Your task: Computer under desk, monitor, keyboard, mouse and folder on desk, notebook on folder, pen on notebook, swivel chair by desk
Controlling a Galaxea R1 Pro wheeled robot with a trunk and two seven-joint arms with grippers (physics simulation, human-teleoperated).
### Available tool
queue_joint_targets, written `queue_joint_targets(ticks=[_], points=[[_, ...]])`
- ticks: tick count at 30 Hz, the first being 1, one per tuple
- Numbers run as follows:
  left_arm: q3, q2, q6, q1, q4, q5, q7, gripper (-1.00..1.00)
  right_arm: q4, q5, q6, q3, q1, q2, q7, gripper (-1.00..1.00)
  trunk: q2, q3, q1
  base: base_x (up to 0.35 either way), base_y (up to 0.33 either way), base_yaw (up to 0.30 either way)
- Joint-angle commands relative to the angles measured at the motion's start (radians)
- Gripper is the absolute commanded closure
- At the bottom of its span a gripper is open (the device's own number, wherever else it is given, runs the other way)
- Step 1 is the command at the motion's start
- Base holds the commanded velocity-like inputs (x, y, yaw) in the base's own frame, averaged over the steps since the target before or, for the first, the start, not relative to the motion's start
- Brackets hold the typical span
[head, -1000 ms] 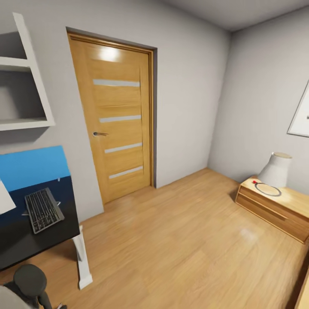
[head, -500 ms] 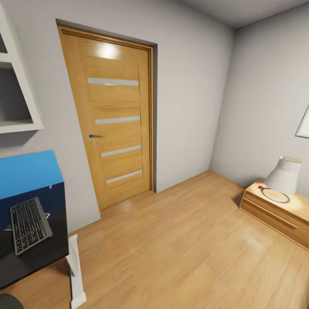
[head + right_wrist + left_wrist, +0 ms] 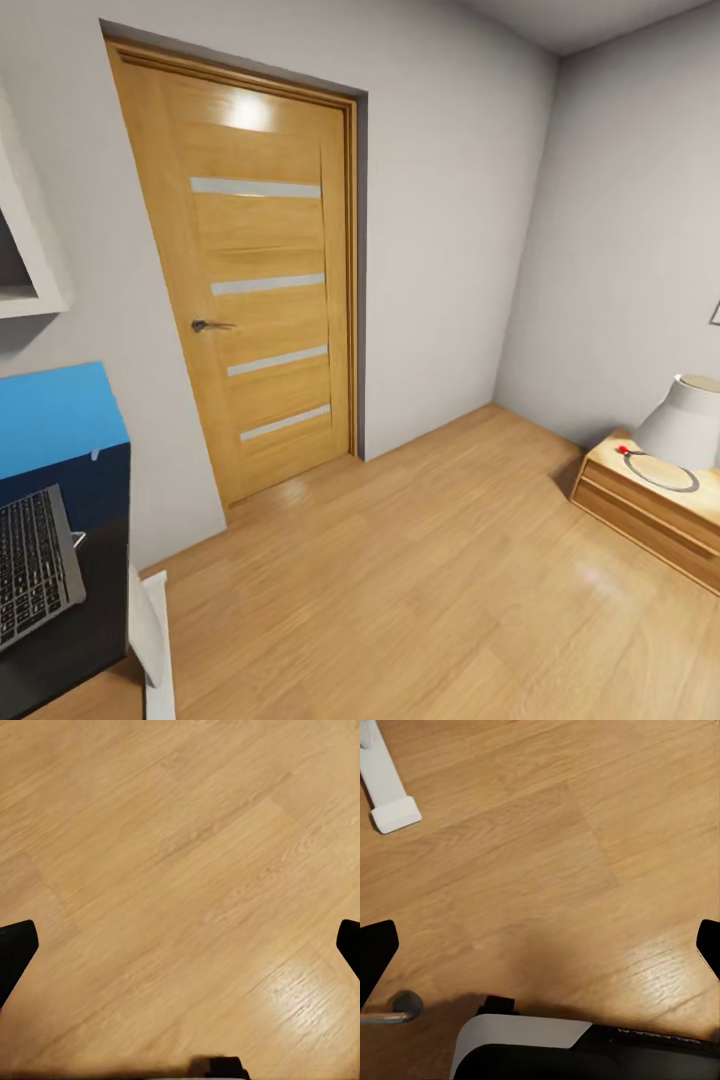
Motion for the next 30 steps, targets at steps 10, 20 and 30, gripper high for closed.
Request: queue_joint_targets(ticks=[10, 20, 30], points=[[0.003, -0.001, -0.001, 0.000, 0.000, 0.005, -0.001, -1.00, 0.002, -0.001, -0.003, -0.007, 0.000, 0.001, 0.003, -1.00, -0.001, -0.001, 0.001, 0.330, 0.000, 0.000], [0.003, -0.001, 0.000, 0.000, -0.001, 0.005, -0.001, -1.00, 0.002, -0.001, -0.002, -0.007, -0.001, 0.001, 0.003, -1.00, -0.001, -0.001, 0.001, 0.330, 0.000, 0.000], [0.003, 0.000, 0.000, 0.000, 0.000, 0.005, -0.001, -1.00, 0.002, -0.002, -0.002, -0.007, 0.000, 0.001, 0.001, -1.00, -0.001, -0.001, 0.001, 0.329, -0.016, 0.000]])
